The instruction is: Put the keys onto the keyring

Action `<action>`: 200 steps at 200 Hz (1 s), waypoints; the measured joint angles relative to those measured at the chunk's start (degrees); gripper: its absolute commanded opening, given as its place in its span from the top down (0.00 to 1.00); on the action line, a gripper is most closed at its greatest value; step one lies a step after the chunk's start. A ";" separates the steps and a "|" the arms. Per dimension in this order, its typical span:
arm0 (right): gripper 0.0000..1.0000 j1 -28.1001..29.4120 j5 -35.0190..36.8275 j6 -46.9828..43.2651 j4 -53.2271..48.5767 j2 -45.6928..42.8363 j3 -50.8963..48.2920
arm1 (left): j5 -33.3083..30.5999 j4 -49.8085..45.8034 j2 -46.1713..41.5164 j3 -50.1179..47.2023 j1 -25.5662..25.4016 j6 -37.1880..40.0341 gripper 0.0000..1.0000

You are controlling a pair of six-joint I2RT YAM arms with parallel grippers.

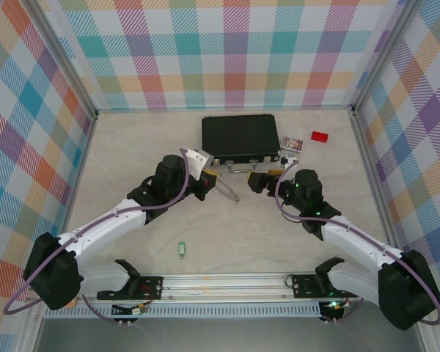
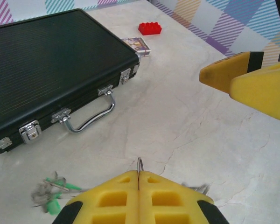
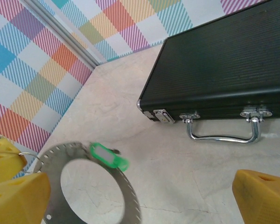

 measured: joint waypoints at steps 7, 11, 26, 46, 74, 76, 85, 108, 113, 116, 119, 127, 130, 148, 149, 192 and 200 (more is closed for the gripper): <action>0.09 0.00 -0.15 -0.09 0.00 -0.15 0.00 | 0.42 0.79 0.00 -0.28 0.00 -0.11 1.00; 0.10 0.00 -0.33 -0.39 -0.02 -0.20 0.00 | 0.70 1.16 0.00 -0.42 0.00 -0.15 1.00; 0.18 0.00 -1.16 -0.92 -0.15 -0.28 0.00 | 1.79 2.84 -0.02 -0.83 0.00 -0.39 1.00; 0.33 0.00 -2.45 -1.70 -0.42 -0.83 0.02 | 3.50 5.53 -0.39 -1.57 0.00 -1.03 1.00; 0.43 0.00 -5.05 -2.64 -1.31 -2.43 0.66 | 5.40 10.56 -0.96 -2.27 -0.04 -3.74 1.00; 0.44 0.00 -5.22 -2.75 -1.36 -2.49 0.72 | 5.53 10.91 -0.96 -2.29 -0.07 -3.89 1.00; 0.44 0.00 -6.34 -2.91 -1.40 -2.82 1.14 | 6.10 13.14 -0.96 -2.62 -0.07 -4.83 1.00; 0.44 0.00 -9.92 -2.93 -1.42 -3.02 1.81 | 7.34 18.75 -0.94 -3.67 -0.35 -6.93 1.00; 0.45 0.00 -10.82 -2.93 -1.44 -3.02 1.88 | 7.67 19.65 -0.87 -3.74 -0.37 -7.48 1.00; 0.45 0.00 -11.34 -2.93 -1.44 -3.02 1.92 | 7.91 20.22 -0.81 -3.76 -0.39 -7.78 1.00; 0.45 0.00 -11.96 -2.93 -1.55 -3.02 1.99 | 8.11 20.83 -0.72 -3.76 -0.42 -8.07 1.00; 0.45 0.04 -13.42 -2.93 -1.84 -2.97 2.29 | 8.70 22.60 -0.42 -3.76 -0.44 -8.74 1.00; 0.46 0.07 -13.90 -2.95 -1.92 -2.93 2.47 | 8.96 23.23 -0.26 -3.76 -0.44 -9.05 1.00; 0.50 0.50 -16.44 -2.99 -2.69 -2.62 3.93 | 10.38 27.10 0.94 -3.76 -0.44 -10.67 1.00; 0.50 0.57 -16.55 -3.04 -2.71 -2.62 4.00 | 10.43 27.30 1.01 -3.76 -0.44 -10.75 1.00; 0.49 4.37 -19.85 -3.69 -3.54 -1.99 5.86 | 12.52 36.39 2.80 -4.81 -0.57 -13.81 1.00; 0.49 5.44 -19.93 -4.17 -4.00 -1.99 5.97 | 12.92 37.44 2.99 -4.81 -0.61 -14.23 1.00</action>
